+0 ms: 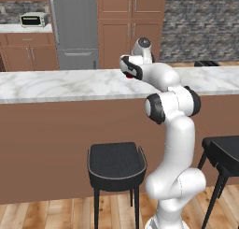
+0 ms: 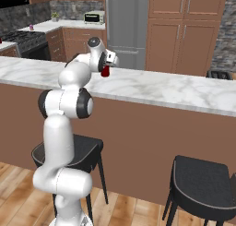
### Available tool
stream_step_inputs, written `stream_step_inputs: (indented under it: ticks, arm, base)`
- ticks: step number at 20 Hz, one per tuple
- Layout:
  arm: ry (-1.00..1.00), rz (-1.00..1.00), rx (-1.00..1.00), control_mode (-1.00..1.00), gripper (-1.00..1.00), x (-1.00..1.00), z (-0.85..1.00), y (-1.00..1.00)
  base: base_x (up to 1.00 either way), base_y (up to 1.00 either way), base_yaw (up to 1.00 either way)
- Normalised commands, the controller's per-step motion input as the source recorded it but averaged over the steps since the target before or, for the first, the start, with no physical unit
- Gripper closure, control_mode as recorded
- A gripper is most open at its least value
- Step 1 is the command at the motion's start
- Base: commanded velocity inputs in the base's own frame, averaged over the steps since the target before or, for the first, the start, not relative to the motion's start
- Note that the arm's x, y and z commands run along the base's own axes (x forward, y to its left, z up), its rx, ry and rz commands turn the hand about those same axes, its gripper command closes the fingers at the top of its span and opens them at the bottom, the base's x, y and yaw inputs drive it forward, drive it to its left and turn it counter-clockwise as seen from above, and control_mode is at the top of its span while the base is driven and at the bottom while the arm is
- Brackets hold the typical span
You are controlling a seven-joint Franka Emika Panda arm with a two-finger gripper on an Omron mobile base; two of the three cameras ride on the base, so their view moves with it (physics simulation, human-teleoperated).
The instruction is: Four empty soda cans are scattered around the kitchen. Gather all the cans and cluster them next to the stove for recycling.
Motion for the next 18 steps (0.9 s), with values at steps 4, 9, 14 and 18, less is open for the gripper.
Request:
stream_step_inputs:
  ticks: [4,9,14,18]
  arm:
    - [0.0,0.0,0.0,-1.0,-1.0,0.19,-0.03,0.0]
    - [0.0,0.0,0.0,-1.0,-1.0,0.21,-0.06,0.0]
    - [0.0,0.0,0.0,-1.0,-1.0,0.19,-0.07,0.0]
    - [0.0,0.0,0.0,-1.0,1.0,0.17,-0.07,0.0]
  base:
    - [0.0,0.0,0.0]
    - [0.0,0.0,0.0]
    - [0.0,0.0,0.0]
    - [0.0,0.0,0.0]
